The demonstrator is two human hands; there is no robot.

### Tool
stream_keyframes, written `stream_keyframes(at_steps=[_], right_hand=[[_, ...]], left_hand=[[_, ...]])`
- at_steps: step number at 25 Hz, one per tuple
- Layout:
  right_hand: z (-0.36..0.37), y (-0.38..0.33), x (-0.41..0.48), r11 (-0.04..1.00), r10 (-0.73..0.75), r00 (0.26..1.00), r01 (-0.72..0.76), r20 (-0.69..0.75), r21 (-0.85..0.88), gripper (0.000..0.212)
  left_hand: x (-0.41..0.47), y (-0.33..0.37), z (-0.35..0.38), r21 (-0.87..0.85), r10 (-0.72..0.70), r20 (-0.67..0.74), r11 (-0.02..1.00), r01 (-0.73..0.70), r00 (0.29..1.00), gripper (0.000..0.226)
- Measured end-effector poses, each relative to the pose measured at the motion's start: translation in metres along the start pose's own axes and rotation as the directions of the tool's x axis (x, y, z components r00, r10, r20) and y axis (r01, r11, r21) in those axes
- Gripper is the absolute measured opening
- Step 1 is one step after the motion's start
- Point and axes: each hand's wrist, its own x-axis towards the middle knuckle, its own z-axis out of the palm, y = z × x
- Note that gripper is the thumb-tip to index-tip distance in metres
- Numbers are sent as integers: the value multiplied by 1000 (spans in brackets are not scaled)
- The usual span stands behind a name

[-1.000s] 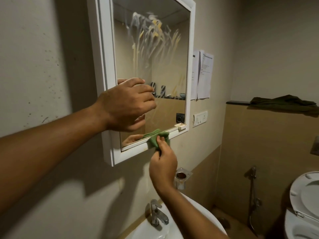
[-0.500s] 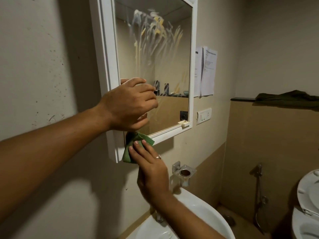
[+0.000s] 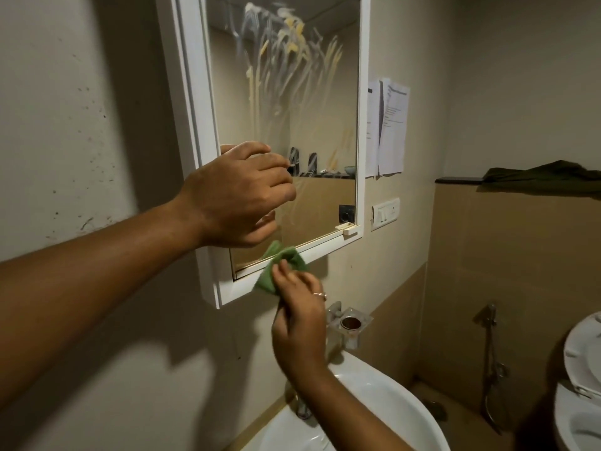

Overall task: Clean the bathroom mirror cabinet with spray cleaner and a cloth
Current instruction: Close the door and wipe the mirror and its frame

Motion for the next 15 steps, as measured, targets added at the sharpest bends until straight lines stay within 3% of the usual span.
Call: stream_keyframes(at_steps=[2, 3, 4, 6, 7, 8, 9, 12, 13, 15], right_hand=[[-10, 22, -1, 935, -317, 942, 329, 106, -131, 49], [-20, 48, 14, 892, -376, 916, 399, 143, -212, 48], [-30, 76, 29, 900, -307, 941, 335, 140, -279, 48], [-52, 121, 52, 958, 130, 990, -109, 61, -265, 50], [-64, 135, 58, 913, 394, 919, -386, 32, -134, 49], [-76, 144, 64, 801, 597, 802, -596, -5, 56, 46], [-84, 146, 75, 681, 719, 694, -691, -39, 243, 40], [-94, 128, 118, 312, 908, 417, -718, 27, 622, 14], [-91, 121, 129, 215, 926, 367, -714, 93, 666, 13], [-78, 106, 141, 126, 919, 343, -724, 195, 678, 11]], left_hand=[[0, 0, -1, -13, 0, -5, 1000, 0, 1000, 49], [0, 1, 0, -19, 3, -7, 1000, -3, 1000, 48], [-1, 1, 0, -27, 3, -12, 1000, -4, 1000, 48], [-2, 2, 2, -43, -7, -24, 999, 6, 1000, 47], [-3, 3, 4, -48, -13, -23, 999, 12, 1000, 46], [-4, 4, 6, -48, -16, -31, 999, 14, 999, 46], [-3, 2, 8, -50, -20, -48, 999, 18, 999, 46], [0, 0, 6, -56, -26, -36, 998, 24, 999, 45], [0, 1, 5, -60, -22, -31, 998, 20, 999, 45], [-1, 2, 4, -56, -19, -32, 998, 17, 999, 45]])
